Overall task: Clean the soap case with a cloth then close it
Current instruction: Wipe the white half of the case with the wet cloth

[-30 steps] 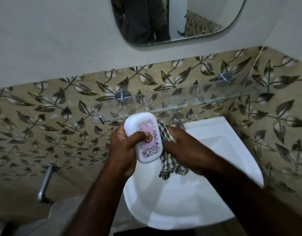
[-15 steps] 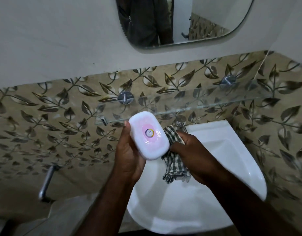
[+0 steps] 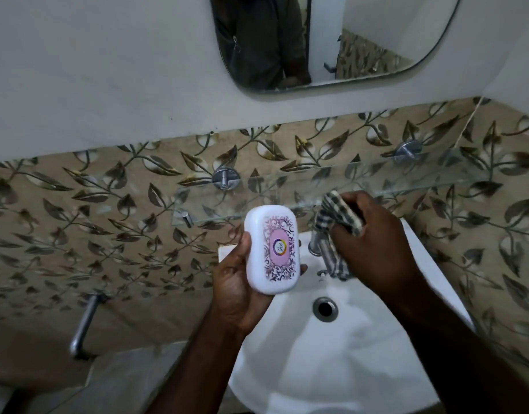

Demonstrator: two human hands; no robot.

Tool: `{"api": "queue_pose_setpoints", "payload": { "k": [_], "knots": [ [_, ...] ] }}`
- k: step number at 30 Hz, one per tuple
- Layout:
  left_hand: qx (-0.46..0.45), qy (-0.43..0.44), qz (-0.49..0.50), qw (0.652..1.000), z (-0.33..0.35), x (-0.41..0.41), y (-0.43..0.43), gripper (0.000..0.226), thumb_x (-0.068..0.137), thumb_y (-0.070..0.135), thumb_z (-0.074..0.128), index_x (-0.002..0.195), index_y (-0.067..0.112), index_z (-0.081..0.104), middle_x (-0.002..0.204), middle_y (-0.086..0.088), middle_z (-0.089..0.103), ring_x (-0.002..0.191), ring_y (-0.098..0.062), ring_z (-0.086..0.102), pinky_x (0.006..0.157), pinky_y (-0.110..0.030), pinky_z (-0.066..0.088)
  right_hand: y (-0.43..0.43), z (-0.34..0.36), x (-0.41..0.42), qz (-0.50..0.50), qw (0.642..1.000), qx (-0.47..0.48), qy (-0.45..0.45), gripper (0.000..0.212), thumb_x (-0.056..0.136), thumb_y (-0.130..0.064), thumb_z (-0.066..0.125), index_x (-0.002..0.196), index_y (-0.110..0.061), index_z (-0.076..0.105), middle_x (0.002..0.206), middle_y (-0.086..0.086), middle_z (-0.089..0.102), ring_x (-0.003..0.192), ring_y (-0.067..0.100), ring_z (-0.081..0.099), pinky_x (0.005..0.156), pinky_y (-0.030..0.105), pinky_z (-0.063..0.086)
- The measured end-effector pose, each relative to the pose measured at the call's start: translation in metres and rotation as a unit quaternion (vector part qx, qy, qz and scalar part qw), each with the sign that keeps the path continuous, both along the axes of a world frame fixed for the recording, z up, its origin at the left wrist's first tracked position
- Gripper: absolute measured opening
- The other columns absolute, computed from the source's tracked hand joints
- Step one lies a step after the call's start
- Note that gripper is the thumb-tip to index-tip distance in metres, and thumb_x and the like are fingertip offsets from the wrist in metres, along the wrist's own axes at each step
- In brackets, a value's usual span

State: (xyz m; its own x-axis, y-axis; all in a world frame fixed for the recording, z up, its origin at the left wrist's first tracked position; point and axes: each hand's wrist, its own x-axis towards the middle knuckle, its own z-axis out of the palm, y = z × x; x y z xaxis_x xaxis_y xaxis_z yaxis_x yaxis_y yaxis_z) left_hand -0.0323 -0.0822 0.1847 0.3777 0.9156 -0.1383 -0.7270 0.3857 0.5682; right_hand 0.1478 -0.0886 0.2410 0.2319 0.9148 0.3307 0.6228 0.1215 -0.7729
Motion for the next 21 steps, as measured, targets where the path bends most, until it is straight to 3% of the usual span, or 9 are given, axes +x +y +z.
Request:
{"api": "queue_pose_setpoints", "payload": {
  "k": [3, 5, 7, 10, 12, 14, 16, 18, 21],
  "knots": [
    [-0.02, 0.016, -0.012, 1.0, 0.001, 0.011, -0.004, 0.098, 0.065, 0.04, 0.084, 0.144, 0.003, 0.039, 0.136, -0.024, 0.051, 0.109, -0.037, 0.059, 0.085, -0.052, 0.054, 0.006, 0.004, -0.024, 0.049, 0.99, 0.081, -0.107, 0.036, 0.069, -0.002, 0.063, 0.103, -0.012, 0.07, 0.098, 0.007, 0.068, 0.091, 0.028, 0.06, 0.08, 0.028, 0.041],
    [-0.023, -0.004, 0.006, 1.0, 0.001, 0.013, -0.005, 0.074, 0.075, 0.034, 0.075, 0.136, -0.001, 0.051, 0.131, -0.023, 0.058, 0.111, -0.033, 0.062, 0.09, -0.045, 0.055, -0.003, -0.004, -0.042, 0.072, 0.977, 0.092, -0.18, 0.042, 0.067, -0.004, 0.06, 0.107, -0.011, 0.069, 0.103, 0.008, 0.068, 0.095, 0.029, 0.057, 0.084, 0.03, 0.039],
    [-0.031, -0.036, 0.001, 0.999, 0.002, 0.007, -0.002, 0.056, 0.076, 0.029, 0.072, 0.123, 0.0, 0.063, 0.118, -0.02, 0.067, 0.107, -0.03, 0.067, 0.09, -0.04, 0.056, -0.019, -0.014, -0.057, 0.105, 0.968, 0.114, -0.199, 0.042, 0.073, -0.009, 0.051, 0.111, -0.011, 0.07, 0.108, 0.008, 0.068, 0.099, 0.025, 0.052, 0.086, 0.03, 0.041],
    [-0.054, -0.033, -0.01, 0.998, -0.001, -0.003, 0.002, 0.063, 0.081, 0.038, 0.067, 0.129, -0.002, 0.056, 0.11, -0.019, 0.066, 0.103, -0.029, 0.066, 0.09, -0.037, 0.056, -0.041, -0.035, -0.068, 0.168, 0.951, 0.135, -0.223, 0.043, 0.08, -0.011, 0.044, 0.114, -0.007, 0.069, 0.113, 0.011, 0.067, 0.104, 0.026, 0.054, 0.085, 0.039, 0.051],
    [-0.063, -0.026, -0.004, 0.998, -0.003, -0.006, 0.002, 0.064, 0.083, 0.04, 0.063, 0.13, -0.003, 0.053, 0.106, -0.018, 0.065, 0.1, -0.028, 0.065, 0.088, -0.036, 0.057, -0.038, -0.038, -0.066, 0.208, 0.943, 0.144, -0.215, 0.04, 0.082, -0.011, 0.047, 0.115, -0.01, 0.069, 0.116, 0.01, 0.066, 0.105, 0.027, 0.056, 0.085, 0.04, 0.052],
    [-0.046, -0.054, 0.002, 0.997, -0.004, -0.004, 0.002, 0.052, 0.075, 0.029, 0.075, 0.114, -0.004, 0.064, 0.097, -0.017, 0.07, 0.091, -0.026, 0.07, 0.077, -0.033, 0.06, -0.021, -0.032, -0.06, 0.242, 0.94, 0.162, -0.179, 0.039, 0.081, -0.012, 0.05, 0.112, -0.012, 0.072, 0.113, 0.01, 0.066, 0.105, 0.025, 0.054, 0.093, 0.034, 0.046],
    [-0.01, -0.069, -0.01, 0.997, -0.003, -0.002, 0.003, 0.036, 0.078, 0.024, 0.071, 0.103, -0.001, 0.072, 0.098, -0.017, 0.073, 0.091, -0.026, 0.072, 0.074, -0.032, 0.06, -0.002, -0.02, -0.054, 0.238, 0.948, 0.165, -0.134, 0.038, 0.078, -0.014, 0.053, 0.11, -0.015, 0.073, 0.11, 0.007, 0.066, 0.104, 0.021, 0.051, 0.095, 0.03, 0.039],
    [0.009, -0.027, 0.005, 1.0, 0.002, 0.0, 0.004, 0.045, 0.077, 0.029, 0.071, 0.113, 0.002, 0.07, 0.114, -0.018, 0.07, 0.105, -0.027, 0.068, 0.086, -0.036, 0.057, 0.011, -0.012, -0.05, 0.195, 0.964, 0.15, -0.106, 0.041, 0.073, -0.011, 0.057, 0.11, -0.017, 0.073, 0.108, 0.004, 0.064, 0.101, 0.021, 0.051, 0.091, 0.032, 0.041],
    [0.026, 0.052, 0.017, 0.998, 0.0, 0.007, 0.003, 0.073, 0.078, 0.039, 0.072, 0.138, 0.003, 0.05, 0.139, -0.02, 0.055, 0.128, -0.033, 0.052, 0.105, -0.042, 0.046, 0.015, -0.007, -0.047, 0.108, 0.983, 0.125, -0.078, 0.049, 0.068, -0.002, 0.058, 0.112, -0.02, 0.072, 0.109, 0.002, 0.065, 0.101, 0.022, 0.052, 0.09, 0.031, 0.042]
  ]
}}
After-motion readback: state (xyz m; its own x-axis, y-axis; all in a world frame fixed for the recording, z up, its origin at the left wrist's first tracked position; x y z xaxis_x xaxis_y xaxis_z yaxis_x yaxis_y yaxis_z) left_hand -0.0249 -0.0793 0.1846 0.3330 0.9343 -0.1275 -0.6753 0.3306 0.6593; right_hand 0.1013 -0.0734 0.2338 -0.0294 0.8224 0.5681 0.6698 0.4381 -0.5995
